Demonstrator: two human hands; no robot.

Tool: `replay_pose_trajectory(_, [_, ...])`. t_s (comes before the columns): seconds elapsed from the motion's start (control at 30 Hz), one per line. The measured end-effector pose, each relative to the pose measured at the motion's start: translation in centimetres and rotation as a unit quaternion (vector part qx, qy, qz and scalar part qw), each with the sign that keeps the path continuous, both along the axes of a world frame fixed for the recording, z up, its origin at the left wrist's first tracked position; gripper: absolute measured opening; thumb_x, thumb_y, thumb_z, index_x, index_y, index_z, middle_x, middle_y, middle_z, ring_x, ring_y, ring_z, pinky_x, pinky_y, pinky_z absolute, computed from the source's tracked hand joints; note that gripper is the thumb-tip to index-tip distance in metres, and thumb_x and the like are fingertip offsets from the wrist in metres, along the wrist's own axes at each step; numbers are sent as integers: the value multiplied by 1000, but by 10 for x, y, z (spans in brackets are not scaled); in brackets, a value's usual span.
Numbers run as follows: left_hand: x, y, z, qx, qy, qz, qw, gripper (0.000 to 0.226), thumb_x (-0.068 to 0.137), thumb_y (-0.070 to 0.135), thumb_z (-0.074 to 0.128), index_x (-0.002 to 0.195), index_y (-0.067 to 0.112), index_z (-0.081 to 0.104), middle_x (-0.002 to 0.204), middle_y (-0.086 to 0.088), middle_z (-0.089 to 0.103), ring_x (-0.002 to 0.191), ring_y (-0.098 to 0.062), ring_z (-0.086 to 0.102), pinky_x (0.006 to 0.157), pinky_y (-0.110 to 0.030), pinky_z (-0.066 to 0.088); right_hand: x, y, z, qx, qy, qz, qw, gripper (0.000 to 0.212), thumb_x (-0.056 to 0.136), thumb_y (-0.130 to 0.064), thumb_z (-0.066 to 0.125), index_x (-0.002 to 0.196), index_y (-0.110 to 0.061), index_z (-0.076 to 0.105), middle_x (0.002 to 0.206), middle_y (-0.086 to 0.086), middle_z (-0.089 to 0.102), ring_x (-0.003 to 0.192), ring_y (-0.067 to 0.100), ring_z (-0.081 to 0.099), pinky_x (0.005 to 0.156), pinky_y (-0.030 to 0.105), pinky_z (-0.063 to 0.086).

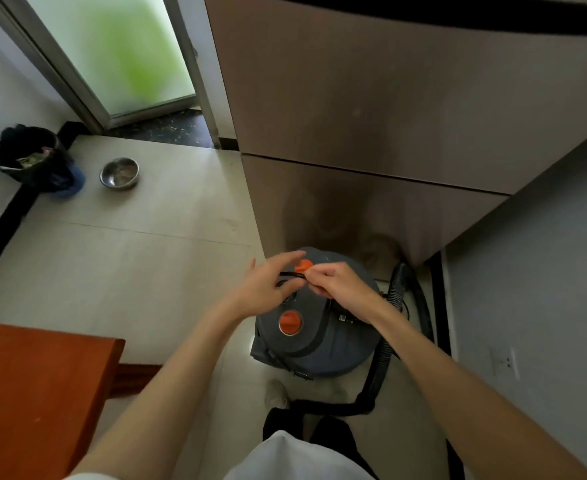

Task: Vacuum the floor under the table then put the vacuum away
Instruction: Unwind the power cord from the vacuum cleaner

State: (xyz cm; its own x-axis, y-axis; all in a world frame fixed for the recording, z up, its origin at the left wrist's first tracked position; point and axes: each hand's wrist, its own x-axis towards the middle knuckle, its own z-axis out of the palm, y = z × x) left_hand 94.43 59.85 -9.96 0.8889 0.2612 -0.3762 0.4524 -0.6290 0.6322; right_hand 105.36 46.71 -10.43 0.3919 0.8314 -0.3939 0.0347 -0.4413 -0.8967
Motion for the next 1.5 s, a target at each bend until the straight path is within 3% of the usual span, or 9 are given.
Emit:
replay_pose_trajectory(0.13, [-1, -2, 16, -16, -70, 19, 997, 17, 98, 18, 45, 93, 15, 61, 79, -3, 62, 69, -9, 52, 68, -24, 39, 0, -2, 4, 15, 1, -22, 1000, 30, 98, -20, 50, 72, -11, 62, 57, -9, 45, 49, -1, 39, 54, 14, 30])
replay_pose_trajectory(0.37, [-36, 57, 41, -79, -273, 426, 859, 31, 99, 12, 40, 73, 21, 55, 63, -2, 47, 61, -14, 46, 71, -34, 41, 41, -65, -19, -128, -142, -87, 978, 22, 97, -23, 52, 78, -23, 64, 79, -7, 61, 80, 10, 57, 76, 27, 41])
replay_pose_trajectory(0.5, [-32, 36, 45, -58, -123, 274, 952, 5, 93, 21, 55, 98, 19, 56, 78, -4, 61, 71, -19, 60, 68, -23, 44, 37, -66, -3, -96, -169, -123, 973, 23, 97, -23, 50, 104, -14, 70, 105, -2, 68, 104, 13, 60, 93, 29, 45])
replay_pose_trajectory(0.63, [-9, 6, 51, 29, -94, 222, 970, 71, 84, 37, 66, 142, 21, 28, 124, -2, 54, 94, -19, 61, 87, -39, 49, 29, -39, 39, -26, -236, -54, 970, 25, 96, -18, 53, 114, -8, 68, 107, -3, 65, 103, 10, 57, 88, 18, 41])
replay_pose_trajectory(0.77, [8, -11, 63, 251, -127, 81, 956, 96, 80, 47, 67, 150, 27, 6, 157, -9, 5, 145, -28, 8, 116, -42, 15, 33, -36, 64, -55, -339, 58, 937, 27, 97, -15, 51, 119, -16, 66, 95, -1, 55, 94, 13, 51, 85, 26, 41])
replay_pose_trajectory(0.93, [21, -42, 60, 140, -85, -62, 985, 33, 94, 39, 49, 116, 17, 60, 100, 3, 52, 100, -18, 56, 77, -21, 37, 26, -48, 62, -23, -314, -36, 948, 21, 90, -4, 54, 101, -11, 71, 96, 0, 62, 93, 14, 57, 81, 21, 44])
replay_pose_trajectory(1.07, [30, -50, 56, 77, -162, -40, 983, 19, 96, 24, 50, 104, 11, 61, 89, 6, 41, 74, -2, 41, 65, -15, 30, 39, -61, 64, 22, -255, -140, 957, 14, 87, -5, 62, 95, -10, 72, 93, -1, 65, 86, 8, 60, 78, 14, 46])
replay_pose_trajectory(1.3, [54, -59, 86, 127, -336, 66, 931, 22, 95, 23, 45, 90, 11, 63, 84, 12, 52, 79, -10, 40, 68, -22, 29, 77, -95, 35, -50, -174, -212, 960, 14, 92, -18, 60, 91, -11, 72, 86, 6, 69, 84, 16, 63, 79, 24, 46])
replay_pose_trajectory(1.5, [53, -48, 75, 60, -253, -7, 965, 12, 95, 19, 50, 83, 20, 54, 72, 17, 48, 69, 8, 51, 62, -8, 36, 102, -119, 50, 43, -120, -401, 907, 24, 89, -15, 63, 112, -10, 67, 85, -4, 67, 85, 9, 64, 95, 35, 50])
